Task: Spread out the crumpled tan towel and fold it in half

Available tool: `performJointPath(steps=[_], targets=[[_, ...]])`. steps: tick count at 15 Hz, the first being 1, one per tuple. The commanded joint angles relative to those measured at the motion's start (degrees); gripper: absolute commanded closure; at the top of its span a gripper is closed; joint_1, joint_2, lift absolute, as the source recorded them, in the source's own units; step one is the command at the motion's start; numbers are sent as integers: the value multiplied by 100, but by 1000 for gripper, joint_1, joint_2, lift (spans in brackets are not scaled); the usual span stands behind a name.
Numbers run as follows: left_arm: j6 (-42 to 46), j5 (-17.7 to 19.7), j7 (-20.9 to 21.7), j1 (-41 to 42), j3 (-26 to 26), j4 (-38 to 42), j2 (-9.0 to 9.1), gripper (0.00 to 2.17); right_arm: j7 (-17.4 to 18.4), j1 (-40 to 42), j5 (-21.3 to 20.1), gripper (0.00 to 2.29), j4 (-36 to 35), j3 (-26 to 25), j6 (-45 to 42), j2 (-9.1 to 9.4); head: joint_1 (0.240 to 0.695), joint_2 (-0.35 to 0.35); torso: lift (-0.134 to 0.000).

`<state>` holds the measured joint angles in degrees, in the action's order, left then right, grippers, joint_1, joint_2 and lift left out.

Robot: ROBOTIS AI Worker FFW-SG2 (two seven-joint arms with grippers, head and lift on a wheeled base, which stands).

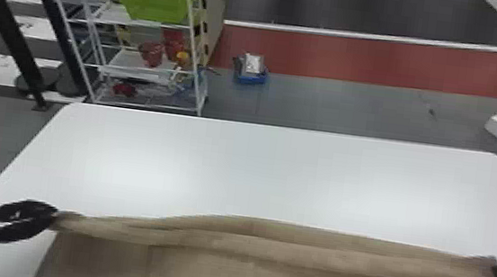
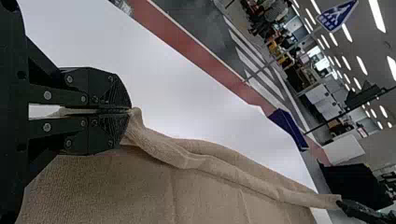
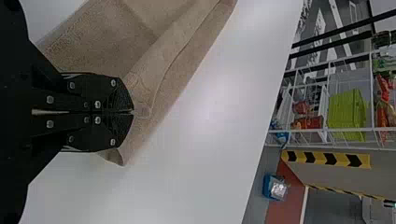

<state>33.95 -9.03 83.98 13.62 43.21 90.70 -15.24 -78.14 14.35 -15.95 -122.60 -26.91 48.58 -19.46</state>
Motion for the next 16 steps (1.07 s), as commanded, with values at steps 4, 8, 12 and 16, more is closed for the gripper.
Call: performJointPath(steps=[4,8,12,16], targets=[[353,183,13,149,284,-97,-58,1069,-19,68,180,1426,325,-447,-380,-111,695,57,-124],[1267,156,4,396,311,-167,-5,856,-19,437,250,1426,316,-385,-784,-32,695,55,-124],[2340,139,-101,466,267,-527,21,856,-19,587,250,1426,281,-367,-872,-23,695,51,-124],[2709,51,-189,466,232,-747,21,856,-19,903,197,1426,202,-359,-1417,4,695,43,-124]])
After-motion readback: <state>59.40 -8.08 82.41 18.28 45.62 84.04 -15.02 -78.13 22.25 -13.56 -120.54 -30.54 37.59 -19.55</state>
